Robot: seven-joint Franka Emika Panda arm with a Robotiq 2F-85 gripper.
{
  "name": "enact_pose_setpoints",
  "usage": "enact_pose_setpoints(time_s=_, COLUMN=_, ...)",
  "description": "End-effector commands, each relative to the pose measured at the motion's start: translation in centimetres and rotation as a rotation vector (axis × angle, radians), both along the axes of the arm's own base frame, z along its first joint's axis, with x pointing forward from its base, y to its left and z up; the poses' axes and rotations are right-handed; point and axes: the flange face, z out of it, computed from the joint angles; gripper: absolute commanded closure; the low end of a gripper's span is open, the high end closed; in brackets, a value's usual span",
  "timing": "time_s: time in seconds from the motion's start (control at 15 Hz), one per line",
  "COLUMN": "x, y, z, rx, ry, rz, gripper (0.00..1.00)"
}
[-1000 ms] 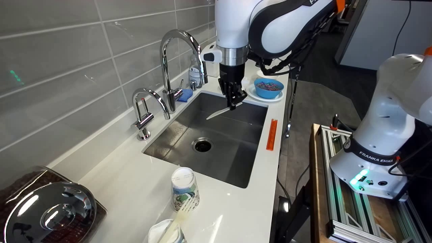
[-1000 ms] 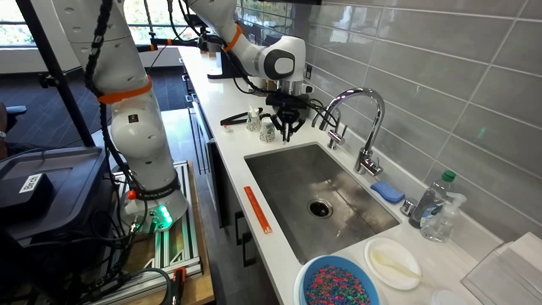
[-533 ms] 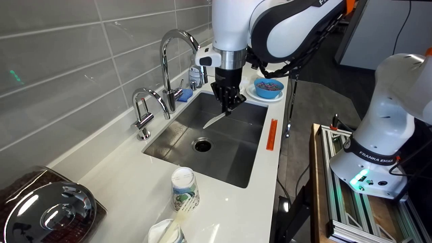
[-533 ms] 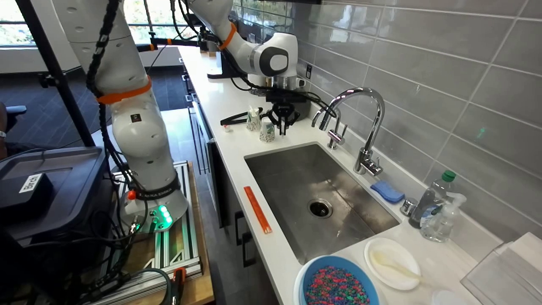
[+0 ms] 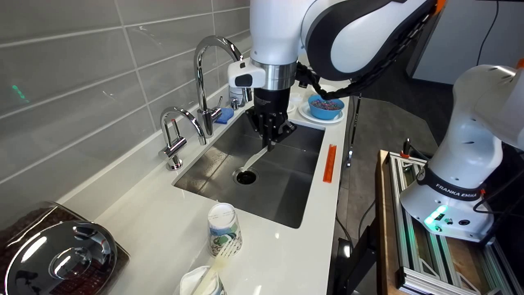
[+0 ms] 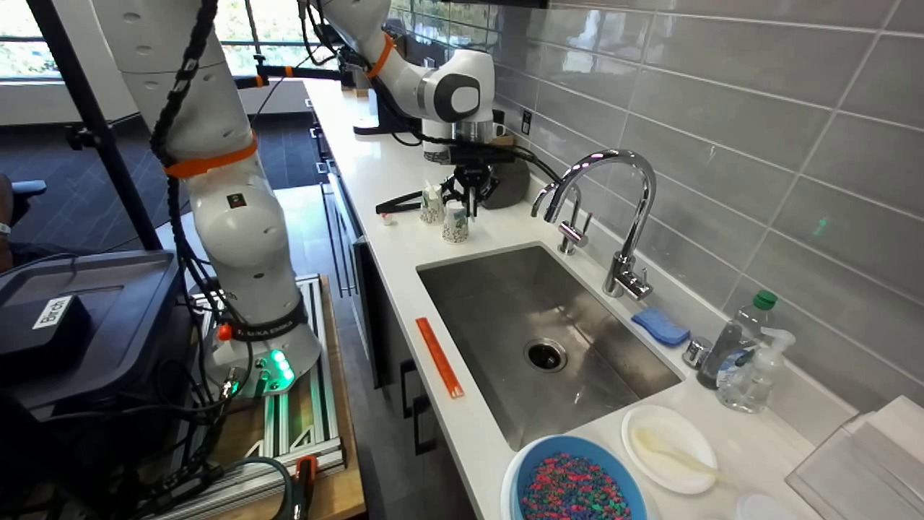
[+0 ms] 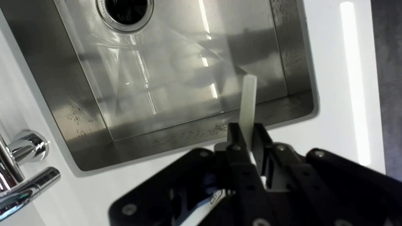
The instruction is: Pick up the fork on the plate and put it on the cup
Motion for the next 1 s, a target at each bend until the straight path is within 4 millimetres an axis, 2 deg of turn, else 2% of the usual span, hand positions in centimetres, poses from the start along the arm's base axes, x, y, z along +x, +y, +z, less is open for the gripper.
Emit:
enact_pose_setpoints(time_s=0.0, x=0.7, y=2.3, z=-0.2, rx=0.036, ry=0.015, rz=0.064, gripper=0.97)
enact_pose_setpoints(time_s=0.27, x=1.1, y=4.4, z=-0.6, rx=0.043, ry=0.034, rz=0.107, gripper=0.97)
enact_pose_setpoints(time_s=0.93, x=3.5, y=8.2, z=-1.9, rx=0.018, ry=0.061, rz=0.166, gripper=0.97)
